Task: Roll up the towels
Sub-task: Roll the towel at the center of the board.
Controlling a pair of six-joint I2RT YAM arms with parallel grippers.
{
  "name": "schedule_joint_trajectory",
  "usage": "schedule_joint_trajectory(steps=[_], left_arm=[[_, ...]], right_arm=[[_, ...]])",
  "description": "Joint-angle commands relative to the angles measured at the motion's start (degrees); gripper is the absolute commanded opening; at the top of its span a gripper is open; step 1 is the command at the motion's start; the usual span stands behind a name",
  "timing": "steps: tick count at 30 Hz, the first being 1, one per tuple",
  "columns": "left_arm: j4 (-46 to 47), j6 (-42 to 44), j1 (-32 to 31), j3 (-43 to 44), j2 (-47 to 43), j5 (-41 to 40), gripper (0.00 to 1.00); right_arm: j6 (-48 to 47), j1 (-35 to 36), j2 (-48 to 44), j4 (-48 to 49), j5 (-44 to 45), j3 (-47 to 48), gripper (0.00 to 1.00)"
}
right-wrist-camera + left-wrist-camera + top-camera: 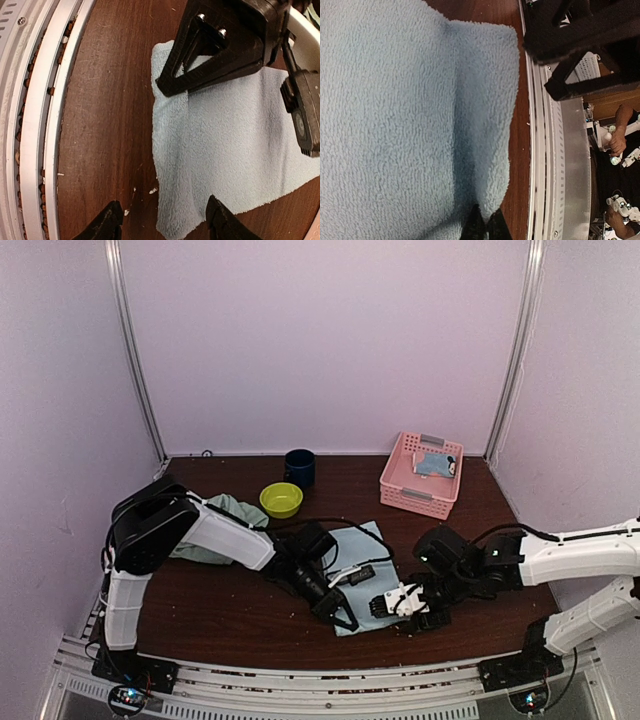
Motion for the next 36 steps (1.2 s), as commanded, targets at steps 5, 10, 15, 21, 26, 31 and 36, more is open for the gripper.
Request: schedule_joint_trajectory(steps=[5, 10, 15, 21, 26, 31, 36], left_arm=[[-1.24, -0.95, 0.68, 1.75, 1.09, 1.8, 0.0], [-1.21, -1.45, 0.96, 1.68, 1.11, 2.91, 0.0], [-1.64, -0.97, 1.2, 1.75, 0.92, 3.31, 0.0], [-2.21, -0.47, 1.68, 1.52, 0.77, 3.27, 0.0], [-4.66, 0.58, 2.04, 1.72, -0.77, 3.48, 0.0], [-5.39, -1.38, 2.04, 0.07, -3.8, 5.49, 0.0], [-2.48, -7.0, 1.95, -2.65, -4.23, 9.2, 0.0]], right_arm=[[0.34, 4.05, 6.73, 5.87, 4.64, 2.24, 0.54], [0.26, 4.75, 9.49, 8.0, 6.82, 2.16, 0.48], [-0.03, 4.82, 11.29, 9.15, 8.56, 2.18, 0.36], [0.49, 4.78, 14.71, 7.05, 7.61, 3.9, 0.09], [1.5, 3.21, 16.29, 0.67, 3.32, 7.48, 0.01], [2.66, -1.33, 18.18, -8.94, -8.17, 13.55, 0.0], [2.34, -5.23, 23.05, -14.23, -16.03, 15.9, 0.0]])
